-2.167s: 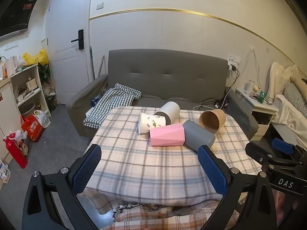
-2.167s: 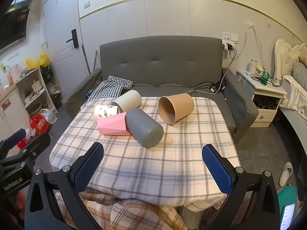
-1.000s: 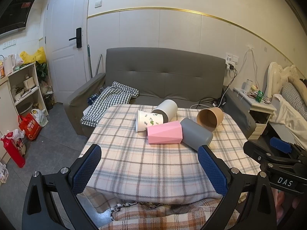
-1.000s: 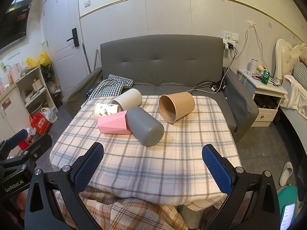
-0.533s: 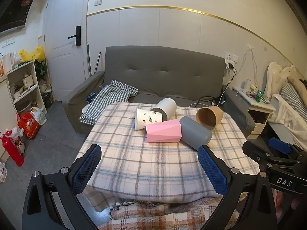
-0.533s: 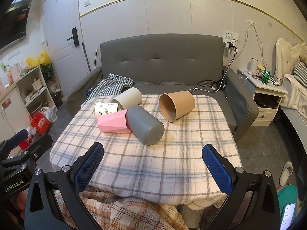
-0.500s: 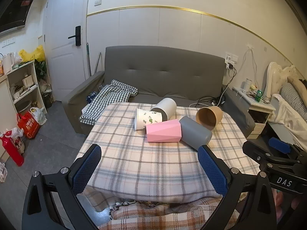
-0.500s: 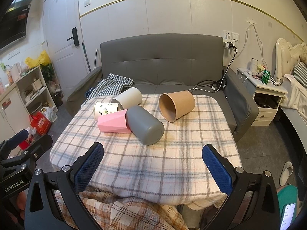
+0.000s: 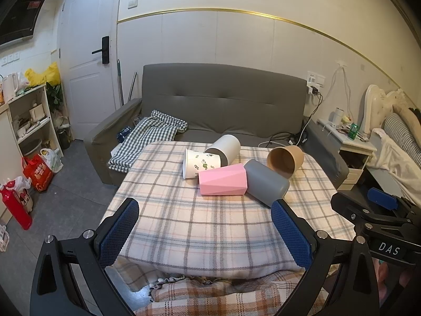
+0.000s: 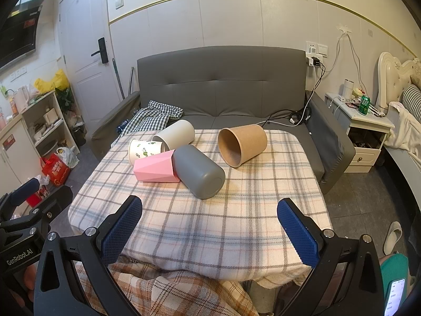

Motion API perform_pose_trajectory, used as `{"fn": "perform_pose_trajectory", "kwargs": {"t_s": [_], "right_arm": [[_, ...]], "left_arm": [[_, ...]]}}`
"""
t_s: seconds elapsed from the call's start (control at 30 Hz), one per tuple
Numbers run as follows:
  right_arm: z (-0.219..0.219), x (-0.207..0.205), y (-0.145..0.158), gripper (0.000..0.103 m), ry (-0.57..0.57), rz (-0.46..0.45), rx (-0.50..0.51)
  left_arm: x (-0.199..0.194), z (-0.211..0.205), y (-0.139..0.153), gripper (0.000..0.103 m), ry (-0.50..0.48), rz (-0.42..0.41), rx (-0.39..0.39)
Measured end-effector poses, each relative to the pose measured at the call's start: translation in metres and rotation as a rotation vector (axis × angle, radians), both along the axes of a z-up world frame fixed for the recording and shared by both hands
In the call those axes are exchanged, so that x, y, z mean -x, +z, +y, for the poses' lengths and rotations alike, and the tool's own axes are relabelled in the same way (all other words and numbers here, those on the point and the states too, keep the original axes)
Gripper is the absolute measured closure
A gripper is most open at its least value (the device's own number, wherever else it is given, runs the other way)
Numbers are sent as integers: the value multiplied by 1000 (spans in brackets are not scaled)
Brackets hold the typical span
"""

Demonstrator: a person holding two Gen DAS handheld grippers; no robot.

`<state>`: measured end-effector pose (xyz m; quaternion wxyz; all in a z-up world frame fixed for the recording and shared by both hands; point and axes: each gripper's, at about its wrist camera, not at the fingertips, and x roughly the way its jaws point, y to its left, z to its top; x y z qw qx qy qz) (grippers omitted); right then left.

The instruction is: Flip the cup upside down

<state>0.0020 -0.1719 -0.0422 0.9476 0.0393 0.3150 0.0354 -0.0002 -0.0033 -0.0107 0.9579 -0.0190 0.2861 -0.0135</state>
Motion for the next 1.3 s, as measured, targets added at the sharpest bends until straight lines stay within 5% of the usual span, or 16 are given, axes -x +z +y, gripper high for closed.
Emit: {"fn": "perform_pose_trajectory", "kwargs": {"t_s": [0.43,0.73,1.03,1.3], "right_arm": [[1,-2,-2,0,1,-1,2],[1,-14,-13,0,21,22,12],[-14,-50,-17,0,32,63,13],[-30,-85,-35,0,27,118,19]], "left_arm": [[0,-1,1,0,-6,4,-4],[-20,-9,-1,0,-77,12,-83],[-67,-22,-20,0,-265,25,-214],[-119,-60,-61,0,-522,-5,-469]]}}
